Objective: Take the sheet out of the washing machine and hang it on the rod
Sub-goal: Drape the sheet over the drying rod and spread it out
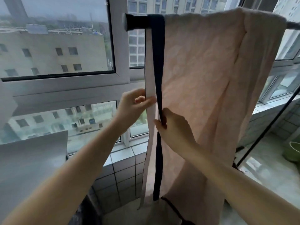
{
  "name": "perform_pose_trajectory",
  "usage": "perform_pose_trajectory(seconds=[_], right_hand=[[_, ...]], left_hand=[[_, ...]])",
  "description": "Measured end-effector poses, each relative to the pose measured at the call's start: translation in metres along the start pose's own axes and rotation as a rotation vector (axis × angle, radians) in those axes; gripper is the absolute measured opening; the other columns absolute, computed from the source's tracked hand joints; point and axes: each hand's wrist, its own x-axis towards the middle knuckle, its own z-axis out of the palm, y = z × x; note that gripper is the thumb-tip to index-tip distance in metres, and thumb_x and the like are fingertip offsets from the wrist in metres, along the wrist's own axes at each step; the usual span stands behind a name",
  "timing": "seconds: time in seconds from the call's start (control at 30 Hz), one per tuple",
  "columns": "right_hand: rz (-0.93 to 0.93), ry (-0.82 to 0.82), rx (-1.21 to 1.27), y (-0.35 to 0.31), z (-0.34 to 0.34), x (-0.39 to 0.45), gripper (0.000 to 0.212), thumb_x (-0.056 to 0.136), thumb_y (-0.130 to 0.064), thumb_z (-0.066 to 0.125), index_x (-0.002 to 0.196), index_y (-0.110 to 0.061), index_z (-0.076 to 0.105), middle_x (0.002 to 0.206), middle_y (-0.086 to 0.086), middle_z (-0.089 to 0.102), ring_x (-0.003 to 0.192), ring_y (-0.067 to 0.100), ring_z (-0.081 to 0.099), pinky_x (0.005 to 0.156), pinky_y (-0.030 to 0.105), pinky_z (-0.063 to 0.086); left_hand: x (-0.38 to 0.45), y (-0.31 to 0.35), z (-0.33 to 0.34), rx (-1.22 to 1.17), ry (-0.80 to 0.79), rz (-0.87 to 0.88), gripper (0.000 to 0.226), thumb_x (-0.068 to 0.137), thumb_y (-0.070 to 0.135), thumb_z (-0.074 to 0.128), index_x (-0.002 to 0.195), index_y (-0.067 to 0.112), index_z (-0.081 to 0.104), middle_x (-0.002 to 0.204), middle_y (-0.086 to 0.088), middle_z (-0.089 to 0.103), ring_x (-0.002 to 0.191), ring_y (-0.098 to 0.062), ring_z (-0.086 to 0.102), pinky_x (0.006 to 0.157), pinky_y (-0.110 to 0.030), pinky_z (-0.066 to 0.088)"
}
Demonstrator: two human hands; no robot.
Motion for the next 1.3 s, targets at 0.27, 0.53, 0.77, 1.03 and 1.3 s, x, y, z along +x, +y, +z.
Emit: perform_pose_trajectory(seconds=[0.27, 0.53, 0.77, 1.03, 1.3], right_hand=[[0.034, -0.094, 0.207, 0.016, 0.016, -0.024, 0.02, 0.091, -0.04, 0.056, 0.084, -0.021, 0.052, 0.072, -0.008, 0.058, 0.065, 0.01, 0.058, 0.064, 0.035, 0.053], [0.344, 0.165, 0.322, 0.073, -0.001, -0.066, 0.017, 0.091, -0.043, 0.055, 0.097, -0.026, 0.055, 0.086, -0.016, 0.061, 0.079, -0.005, 0.058, 0.07, 0.011, 0.046], [0.58, 0.195, 0.012, 0.108, -0.022, -0.042, 0.037, 0.087, -0.063, 0.046, 0.089, -0.026, 0.047, 0.073, -0.008, 0.054, 0.062, 0.004, 0.049, 0.055, 0.02, 0.034], [0.397, 0.058, -0.075, 0.112, -0.008, -0.047, 0.039, 0.101, -0.041, 0.034, 0.07, -0.024, 0.05, 0.056, -0.006, 0.05, 0.051, 0.012, 0.049, 0.054, 0.03, 0.046], [0.424, 0.026, -0.26, 0.13, 0.021, -0.081, 0.04, 0.102, -0.042, 0.024, 0.075, -0.028, 0.05, 0.067, -0.011, 0.054, 0.062, 0.008, 0.053, 0.061, 0.026, 0.04]], left_hand=[[-0.033, -0.036, 0.022, 0.12, 0.09, -0.094, 0.007, 0.086, 0.003, 0.065, 0.089, 0.006, 0.071, 0.085, -0.014, 0.07, 0.078, -0.021, 0.068, 0.074, -0.033, 0.057], [-0.085, -0.031, 0.057, -0.034, 0.335, -0.036, 0.012, 0.094, 0.017, 0.053, 0.098, 0.019, 0.064, 0.092, -0.003, 0.068, 0.089, -0.019, 0.067, 0.081, -0.028, 0.053], [-0.1, -0.051, 0.089, 0.187, 0.413, -0.025, 0.019, 0.085, 0.027, 0.068, 0.099, 0.019, 0.059, 0.093, 0.002, 0.062, 0.084, -0.015, 0.06, 0.078, -0.025, 0.05], [-0.114, -0.085, 0.094, 0.45, 0.387, -0.082, 0.014, 0.081, 0.014, 0.075, 0.081, 0.017, 0.061, 0.076, 0.018, 0.061, 0.076, 0.003, 0.059, 0.07, -0.012, 0.046], [-0.141, -0.13, 0.089, 0.558, 0.264, -0.232, 0.02, 0.08, 0.014, 0.075, 0.07, 0.017, 0.058, 0.066, 0.011, 0.059, 0.066, 0.001, 0.056, 0.058, -0.011, 0.041]])
